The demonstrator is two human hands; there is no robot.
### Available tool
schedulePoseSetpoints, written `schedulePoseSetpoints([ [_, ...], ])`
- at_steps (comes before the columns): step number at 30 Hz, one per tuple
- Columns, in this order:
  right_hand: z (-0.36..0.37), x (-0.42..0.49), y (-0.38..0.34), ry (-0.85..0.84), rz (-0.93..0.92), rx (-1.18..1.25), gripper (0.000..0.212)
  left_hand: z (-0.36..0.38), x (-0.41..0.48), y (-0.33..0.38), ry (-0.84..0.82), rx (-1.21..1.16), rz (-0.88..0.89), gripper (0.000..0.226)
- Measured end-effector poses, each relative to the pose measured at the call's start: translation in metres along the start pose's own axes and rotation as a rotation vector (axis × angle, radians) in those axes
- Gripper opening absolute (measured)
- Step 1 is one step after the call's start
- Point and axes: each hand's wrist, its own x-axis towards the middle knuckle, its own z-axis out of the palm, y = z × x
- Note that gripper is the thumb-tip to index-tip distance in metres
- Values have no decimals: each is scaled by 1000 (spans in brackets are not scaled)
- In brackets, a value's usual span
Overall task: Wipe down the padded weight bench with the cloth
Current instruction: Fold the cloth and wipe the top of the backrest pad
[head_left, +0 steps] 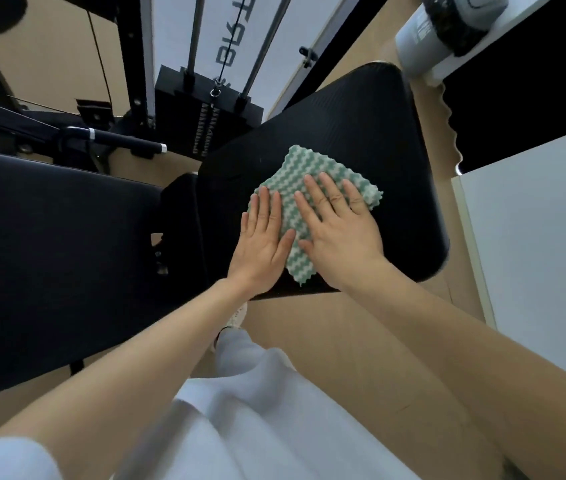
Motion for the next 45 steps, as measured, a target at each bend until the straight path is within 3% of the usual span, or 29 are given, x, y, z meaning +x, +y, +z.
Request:
schedulePoseSetpoints([
  [9, -28, 117, 19, -89, -7, -69, 74, -58, 97, -38, -3, 3, -44, 67],
  [16, -37, 160, 16, -96, -12, -90, 74, -77, 122, -58, -23, 20, -81, 67],
  [26, -11, 87, -3, 2, -90, -91, 76, -36, 52, -60, 18, 41, -22, 69],
  [37, 26, -29, -43, -50, -203, -33, 78, 40, -86, -40, -15, -12, -112, 76],
  [41, 20, -42, -47, 13, -204, 93, 77, 44, -107, -29, 159, -33, -181, 78],
  [43, 17, -41, -46, 94, -157, 157, 65, 39, -105, -21, 279, -83, -91, 68],
  [45, 19, -35, -44, 121, -141, 144, 61, 34, -92, -14, 287, -104, 63, 61],
])
